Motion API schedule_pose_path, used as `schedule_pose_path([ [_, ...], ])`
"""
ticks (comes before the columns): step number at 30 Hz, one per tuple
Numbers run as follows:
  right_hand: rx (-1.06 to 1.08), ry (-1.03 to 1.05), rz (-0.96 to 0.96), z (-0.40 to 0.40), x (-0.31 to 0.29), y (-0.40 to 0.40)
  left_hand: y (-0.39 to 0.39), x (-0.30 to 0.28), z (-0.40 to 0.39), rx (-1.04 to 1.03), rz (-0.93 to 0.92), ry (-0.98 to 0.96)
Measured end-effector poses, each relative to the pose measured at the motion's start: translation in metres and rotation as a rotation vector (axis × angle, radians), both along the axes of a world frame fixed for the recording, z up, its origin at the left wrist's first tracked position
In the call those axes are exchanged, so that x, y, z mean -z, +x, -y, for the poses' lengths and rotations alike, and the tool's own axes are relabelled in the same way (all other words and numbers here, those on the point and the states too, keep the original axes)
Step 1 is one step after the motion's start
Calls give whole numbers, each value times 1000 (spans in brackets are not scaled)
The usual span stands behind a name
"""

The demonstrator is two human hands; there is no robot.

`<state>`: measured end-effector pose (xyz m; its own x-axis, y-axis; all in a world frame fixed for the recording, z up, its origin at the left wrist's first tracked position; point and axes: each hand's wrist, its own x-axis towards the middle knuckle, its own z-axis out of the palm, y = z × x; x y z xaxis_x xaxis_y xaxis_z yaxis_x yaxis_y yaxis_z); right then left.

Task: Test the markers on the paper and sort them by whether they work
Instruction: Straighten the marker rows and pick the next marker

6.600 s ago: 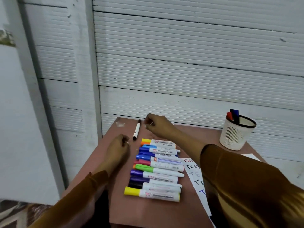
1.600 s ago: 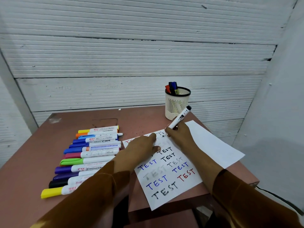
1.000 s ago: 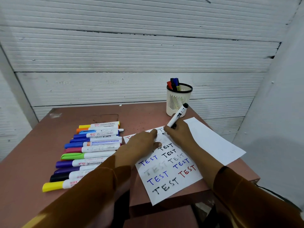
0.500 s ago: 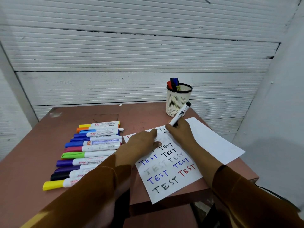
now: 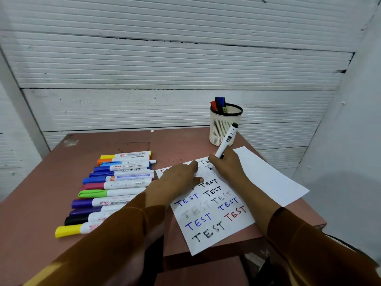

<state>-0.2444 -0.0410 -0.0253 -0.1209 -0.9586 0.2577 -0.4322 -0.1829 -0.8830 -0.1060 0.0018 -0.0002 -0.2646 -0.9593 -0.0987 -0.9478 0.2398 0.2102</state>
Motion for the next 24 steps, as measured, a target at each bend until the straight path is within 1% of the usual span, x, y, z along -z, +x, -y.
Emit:
schedule_pose_path([
  [2,4,1,45,1,-1,-2,1,0,1,-2,0,1],
  [5,44,-23,197,7,-3,-11,0,1,2,3,1,11],
  [6,53,-25,202,8,-4,-14,1,1,2,5,-2,15],
  [11,31,2,88,8,0,-13,0,-1,3,-2,-7,43],
  [21,-16,-11,29,7,2,-12,0,-1,3,-9,9,42],
  [24,17,-22,29,8,2,-13,0,-2,3,-5,7,39],
])
